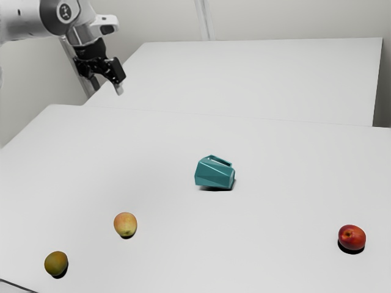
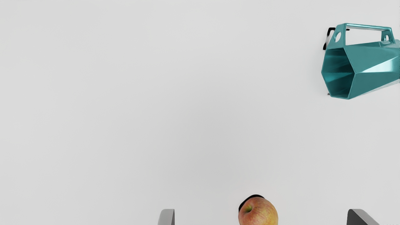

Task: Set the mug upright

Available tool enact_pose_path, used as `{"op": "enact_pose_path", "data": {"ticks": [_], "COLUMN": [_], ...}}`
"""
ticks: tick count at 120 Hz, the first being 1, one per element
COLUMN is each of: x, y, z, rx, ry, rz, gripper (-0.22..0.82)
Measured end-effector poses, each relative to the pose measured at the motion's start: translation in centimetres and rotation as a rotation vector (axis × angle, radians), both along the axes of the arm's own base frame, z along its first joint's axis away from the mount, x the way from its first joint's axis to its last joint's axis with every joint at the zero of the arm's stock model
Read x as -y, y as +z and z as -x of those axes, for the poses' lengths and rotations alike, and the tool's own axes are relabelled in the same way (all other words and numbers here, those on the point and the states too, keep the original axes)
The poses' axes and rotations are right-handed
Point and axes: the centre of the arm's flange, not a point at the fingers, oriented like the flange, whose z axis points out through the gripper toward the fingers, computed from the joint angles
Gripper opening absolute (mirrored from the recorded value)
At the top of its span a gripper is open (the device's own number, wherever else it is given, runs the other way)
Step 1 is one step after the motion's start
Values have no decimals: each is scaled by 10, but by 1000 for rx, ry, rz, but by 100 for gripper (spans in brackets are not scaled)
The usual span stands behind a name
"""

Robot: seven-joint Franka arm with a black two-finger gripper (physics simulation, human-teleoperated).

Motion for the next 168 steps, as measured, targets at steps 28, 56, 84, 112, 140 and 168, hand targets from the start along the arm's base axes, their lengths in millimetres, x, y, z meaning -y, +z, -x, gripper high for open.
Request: {"op": "enact_pose_path", "data": {"ticks": [28, 56, 84, 112, 140, 168], "x": [-10, 18, 65, 96, 92, 98], "y": [-41, -127, -201, -263, -296, -320], "z": [3, 13, -8, -28, -46, -51], "rx": [-67, -204, -246, -254, -195, -185], "ry": [25, 103, 186, 244, 291, 306], "rz": [156, 456, 657, 717, 718, 735], "gripper": [60, 60, 60, 59, 60, 60]}}
